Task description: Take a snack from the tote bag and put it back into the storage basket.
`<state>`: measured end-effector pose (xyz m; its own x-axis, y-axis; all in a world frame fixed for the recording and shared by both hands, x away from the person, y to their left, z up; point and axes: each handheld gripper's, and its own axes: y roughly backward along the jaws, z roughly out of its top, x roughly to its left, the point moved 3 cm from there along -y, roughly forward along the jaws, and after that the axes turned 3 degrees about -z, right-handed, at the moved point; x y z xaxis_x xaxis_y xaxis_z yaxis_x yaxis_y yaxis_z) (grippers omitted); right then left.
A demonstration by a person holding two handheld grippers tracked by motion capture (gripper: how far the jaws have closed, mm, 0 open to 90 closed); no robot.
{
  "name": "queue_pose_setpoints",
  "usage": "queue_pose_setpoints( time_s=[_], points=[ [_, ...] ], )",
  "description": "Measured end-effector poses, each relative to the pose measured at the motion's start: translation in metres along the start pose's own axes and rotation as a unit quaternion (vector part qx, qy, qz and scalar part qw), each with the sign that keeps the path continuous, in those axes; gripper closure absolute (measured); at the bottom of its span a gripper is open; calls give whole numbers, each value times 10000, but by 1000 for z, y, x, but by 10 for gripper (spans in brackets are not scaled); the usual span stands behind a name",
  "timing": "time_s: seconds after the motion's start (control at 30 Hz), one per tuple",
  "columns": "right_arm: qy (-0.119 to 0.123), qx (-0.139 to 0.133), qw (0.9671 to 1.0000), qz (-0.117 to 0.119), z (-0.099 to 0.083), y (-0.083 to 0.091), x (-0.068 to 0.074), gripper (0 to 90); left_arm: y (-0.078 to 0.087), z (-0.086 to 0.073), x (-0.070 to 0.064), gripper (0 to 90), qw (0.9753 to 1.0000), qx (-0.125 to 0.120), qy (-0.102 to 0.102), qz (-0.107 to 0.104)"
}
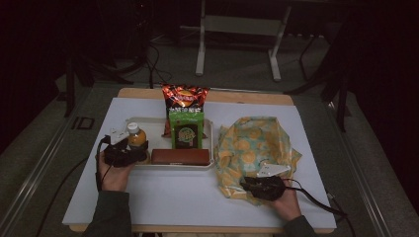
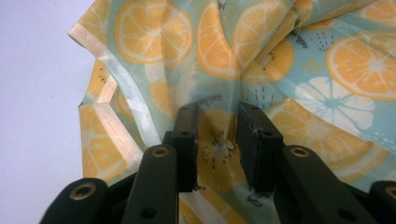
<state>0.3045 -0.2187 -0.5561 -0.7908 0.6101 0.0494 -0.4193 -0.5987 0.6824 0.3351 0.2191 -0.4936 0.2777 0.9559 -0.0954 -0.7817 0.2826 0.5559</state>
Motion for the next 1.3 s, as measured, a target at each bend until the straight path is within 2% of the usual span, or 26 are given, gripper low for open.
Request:
queue_pose_setpoints(
  time_s=[0.43, 0.67, 1.17, 1.2, 1.3],
  points=[
    [0, -2, 10000, 4, 0, 0, 0, 692, 4, -7, -6, 331, 9998, 26, -174, -48],
    [3, 1, 10000, 5, 0, 0, 0, 692, 4, -9, -10, 331, 9994, 26, -308, -151],
    [5, 3, 10000, 7, 0, 0, 0, 690, 2, -10, -7, 331, 9988, -71, -262, -404],
    [7, 4, 10000, 7, 0, 0, 0, 689, 2, -11, -5, 329, 9987, -60, -174, -465],
    [8, 1, 10000, 11, 0, 0, 0, 688, 3, -12, -5, 325, 9987, -42, -99, -493]
  ],
)
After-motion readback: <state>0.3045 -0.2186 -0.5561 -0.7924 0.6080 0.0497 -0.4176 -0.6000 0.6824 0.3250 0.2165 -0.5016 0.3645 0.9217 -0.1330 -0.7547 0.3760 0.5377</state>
